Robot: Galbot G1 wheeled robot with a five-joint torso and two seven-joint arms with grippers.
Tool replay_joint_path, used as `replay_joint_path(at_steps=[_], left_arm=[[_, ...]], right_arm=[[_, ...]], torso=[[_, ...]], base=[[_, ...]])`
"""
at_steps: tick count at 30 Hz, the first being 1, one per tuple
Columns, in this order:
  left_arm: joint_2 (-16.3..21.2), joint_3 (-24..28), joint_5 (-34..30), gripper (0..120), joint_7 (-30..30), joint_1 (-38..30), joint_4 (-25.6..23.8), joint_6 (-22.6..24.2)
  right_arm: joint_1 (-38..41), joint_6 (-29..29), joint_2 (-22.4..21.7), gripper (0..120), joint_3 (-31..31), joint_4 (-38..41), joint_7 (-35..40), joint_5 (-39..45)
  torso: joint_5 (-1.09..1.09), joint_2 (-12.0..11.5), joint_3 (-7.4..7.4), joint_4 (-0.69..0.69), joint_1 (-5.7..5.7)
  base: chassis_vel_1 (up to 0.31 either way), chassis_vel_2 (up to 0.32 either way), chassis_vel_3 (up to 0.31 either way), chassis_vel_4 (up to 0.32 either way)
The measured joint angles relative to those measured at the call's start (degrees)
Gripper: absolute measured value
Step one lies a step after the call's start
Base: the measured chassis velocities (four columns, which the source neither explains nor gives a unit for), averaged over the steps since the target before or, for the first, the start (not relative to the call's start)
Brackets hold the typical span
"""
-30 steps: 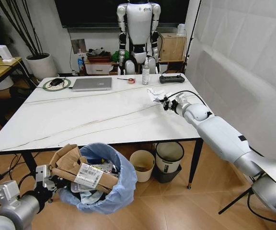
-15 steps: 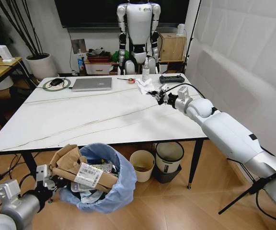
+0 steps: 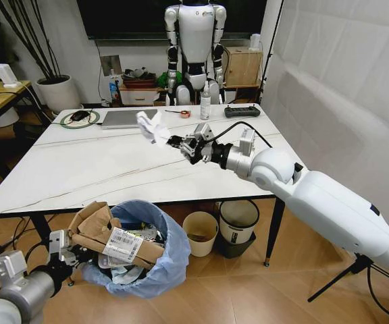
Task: Pick up the trash bin and place the trash from the table into it.
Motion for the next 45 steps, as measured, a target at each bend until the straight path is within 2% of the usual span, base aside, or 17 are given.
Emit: replay_joint_path(at_steps=[6,16,32,45], left_arm=[[0.0,-0.3,-0.2,0,0.0,0.0,-0.2,0.0],[-0.2,-1.0,-0.5,0,0.0,0.2,-0.7,0.1],[-0.8,-1.0,-0.4,0,0.0,0.2,-1.4,0.1],[-0.8,-0.8,-0.2,0,-0.1,0.1,-1.4,0.1]], right_arm=[[0.0,-0.3,-0.2,0,-4.2,5.9,2.9,4.4],[-0.9,-0.7,1.3,0,-8.2,10.9,5.4,8.1],[-6.2,-0.4,3.0,0,-10.1,6.6,5.3,5.4],[-8.1,-0.3,2.7,0,-10.6,6.4,5.1,4.3]], torso=[[0.00,0.0,0.00,0.00,0.00],[0.00,0.0,0.01,0.00,0.00],[0.01,0.0,0.01,0.00,0.00],[0.00,0.0,0.01,0.00,0.00]], base=[[0.000,0.000,0.000,0.000],[0.000,0.000,0.000,0.000],[0.000,0.000,0.000,0.000],[0.000,0.000,0.000,0.000]])
